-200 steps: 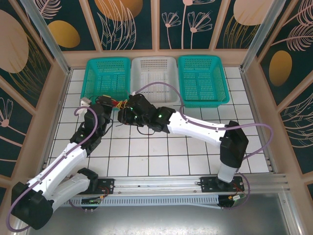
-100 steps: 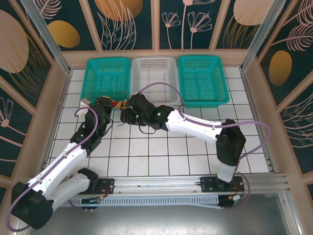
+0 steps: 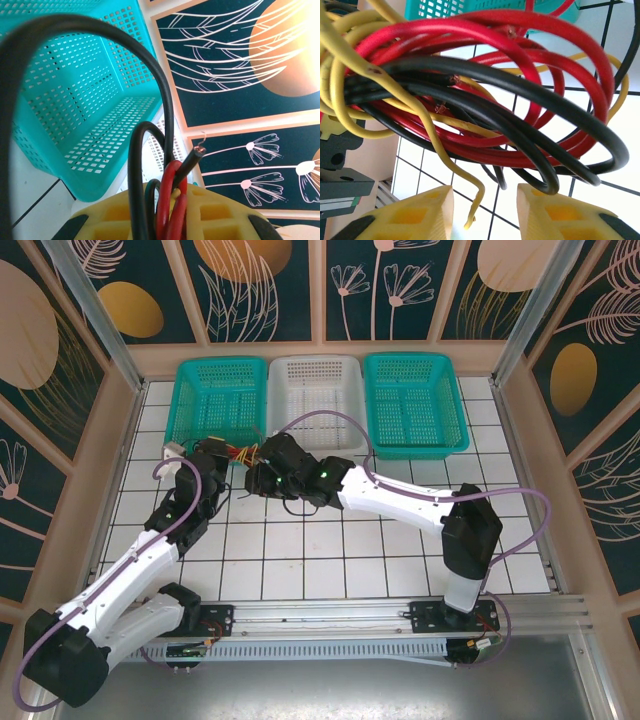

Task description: Untangle the cables

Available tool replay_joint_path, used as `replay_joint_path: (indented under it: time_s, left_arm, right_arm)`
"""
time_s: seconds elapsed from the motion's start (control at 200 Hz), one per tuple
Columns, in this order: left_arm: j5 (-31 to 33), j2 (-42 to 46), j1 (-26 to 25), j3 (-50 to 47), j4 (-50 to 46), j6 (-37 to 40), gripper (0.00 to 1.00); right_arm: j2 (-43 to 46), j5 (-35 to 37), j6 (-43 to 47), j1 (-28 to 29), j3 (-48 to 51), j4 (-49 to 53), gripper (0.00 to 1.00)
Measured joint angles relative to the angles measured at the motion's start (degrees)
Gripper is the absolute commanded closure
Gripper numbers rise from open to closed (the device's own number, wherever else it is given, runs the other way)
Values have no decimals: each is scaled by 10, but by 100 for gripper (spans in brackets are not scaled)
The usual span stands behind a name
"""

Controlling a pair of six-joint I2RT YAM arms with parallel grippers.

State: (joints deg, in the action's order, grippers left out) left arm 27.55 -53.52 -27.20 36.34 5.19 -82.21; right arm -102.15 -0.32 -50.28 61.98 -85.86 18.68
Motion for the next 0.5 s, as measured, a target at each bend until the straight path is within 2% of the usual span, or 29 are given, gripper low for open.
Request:
replay_joint_path:
  time_s: [0.055, 0.1, 0.13, 0.501]
  left_arm:
    - [0, 0, 0, 0, 0, -2, 100]
    - [0, 0, -1, 0, 0, -4, 100]
    - [0, 0, -2, 0, 0, -6, 100]
    - [4, -11, -3, 0, 1, -28, 100]
  right_arm:
    - [0, -2, -1, 0, 0, 1, 58]
    - [0, -3, -1, 0, 0, 1, 68]
    - [0, -4, 2, 0, 0, 1, 71]
    - [0, -10, -9, 0, -16, 10, 69]
